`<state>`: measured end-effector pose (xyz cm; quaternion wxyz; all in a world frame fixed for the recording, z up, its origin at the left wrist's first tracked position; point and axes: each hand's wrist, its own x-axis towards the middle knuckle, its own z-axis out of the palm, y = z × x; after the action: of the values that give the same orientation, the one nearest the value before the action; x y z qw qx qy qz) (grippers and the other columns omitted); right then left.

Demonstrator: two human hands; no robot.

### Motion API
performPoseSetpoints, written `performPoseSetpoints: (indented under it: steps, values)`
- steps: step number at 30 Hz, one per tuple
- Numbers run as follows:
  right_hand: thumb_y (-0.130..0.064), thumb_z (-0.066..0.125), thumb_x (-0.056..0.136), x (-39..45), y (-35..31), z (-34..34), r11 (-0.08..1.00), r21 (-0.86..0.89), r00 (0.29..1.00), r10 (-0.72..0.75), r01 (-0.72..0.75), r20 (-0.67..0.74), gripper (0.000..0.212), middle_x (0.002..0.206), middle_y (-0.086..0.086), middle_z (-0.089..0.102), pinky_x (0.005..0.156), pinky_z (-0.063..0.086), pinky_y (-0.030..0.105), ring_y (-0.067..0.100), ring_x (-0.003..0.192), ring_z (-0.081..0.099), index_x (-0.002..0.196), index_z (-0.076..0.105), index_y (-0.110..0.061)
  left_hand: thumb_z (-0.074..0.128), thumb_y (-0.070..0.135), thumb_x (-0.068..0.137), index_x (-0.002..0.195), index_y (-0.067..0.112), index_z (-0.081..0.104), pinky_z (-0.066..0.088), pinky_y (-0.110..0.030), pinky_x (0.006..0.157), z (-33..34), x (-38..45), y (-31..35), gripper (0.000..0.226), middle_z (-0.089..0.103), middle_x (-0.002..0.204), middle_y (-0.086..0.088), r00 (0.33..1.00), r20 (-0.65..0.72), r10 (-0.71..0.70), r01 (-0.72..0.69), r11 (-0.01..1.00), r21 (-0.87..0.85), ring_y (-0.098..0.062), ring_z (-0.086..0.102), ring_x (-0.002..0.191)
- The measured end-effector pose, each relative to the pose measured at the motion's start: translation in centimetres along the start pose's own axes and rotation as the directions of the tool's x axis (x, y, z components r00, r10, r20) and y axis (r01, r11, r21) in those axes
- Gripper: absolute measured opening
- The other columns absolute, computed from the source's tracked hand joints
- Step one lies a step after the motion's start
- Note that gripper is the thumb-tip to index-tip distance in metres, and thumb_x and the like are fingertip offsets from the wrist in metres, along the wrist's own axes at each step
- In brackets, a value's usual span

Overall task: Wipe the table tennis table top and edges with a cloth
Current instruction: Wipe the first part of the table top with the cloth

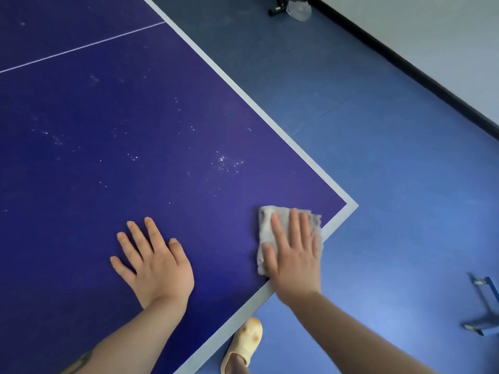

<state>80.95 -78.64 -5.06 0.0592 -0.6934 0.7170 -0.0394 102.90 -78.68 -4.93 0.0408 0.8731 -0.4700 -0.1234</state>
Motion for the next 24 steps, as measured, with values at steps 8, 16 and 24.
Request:
performPoseSetpoints:
  steps: [8, 16, 24]
  values:
    - [-0.056, 0.006, 0.100, 12.1, 0.4, -1.9, 0.990, -0.078, 0.969, -0.096, 0.117, 0.228, 0.060, 0.166, 0.000, -0.014, 0.121, -0.013, 0.042, 0.021, 0.151, -0.020, 0.157, -0.004, -0.039, 0.015, 0.049, 0.097, 0.156, 0.021, 0.000, 0.002, -0.055, 0.118, 0.1, 0.2, -0.2, 0.067, -0.003, 0.164, -0.007, 1.000, -0.006, -0.009, 0.009, 0.999, 0.039, -0.027, -0.008, 0.150]
    - [-0.051, 0.018, 0.101, 2.4, 1.4, -0.3, 0.998, 0.042, 0.999, 0.050, -0.050, 0.015, 0.060, 0.165, 0.012, 0.017, 0.120, 0.010, 0.051, 0.031, 0.152, 0.009, 0.156, 0.027, -0.028, 0.012, 0.049, 0.095, 0.157, 0.018, 0.004, 0.002, -0.056, 0.118, 0.2, 0.0, 0.3, 0.070, 0.001, 0.164, -0.009, 1.000, -0.013, -0.007, 0.008, 0.999, 0.039, -0.028, -0.005, 0.150]
    - [-0.060, -0.006, 0.091, 10.1, -3.1, -0.4, 0.990, 0.007, 0.974, -0.136, 0.137, 0.179, 0.068, 0.166, -0.004, -0.010, 0.120, -0.011, 0.042, 0.018, 0.151, -0.018, 0.156, 0.001, -0.042, 0.026, 0.044, 0.100, 0.156, 0.019, 0.013, 0.017, -0.057, 0.115, 0.0, 0.1, -0.2, 0.062, 0.016, 0.162, -0.011, 1.000, -0.006, 0.011, -0.011, 0.999, 0.035, -0.031, 0.012, 0.149]
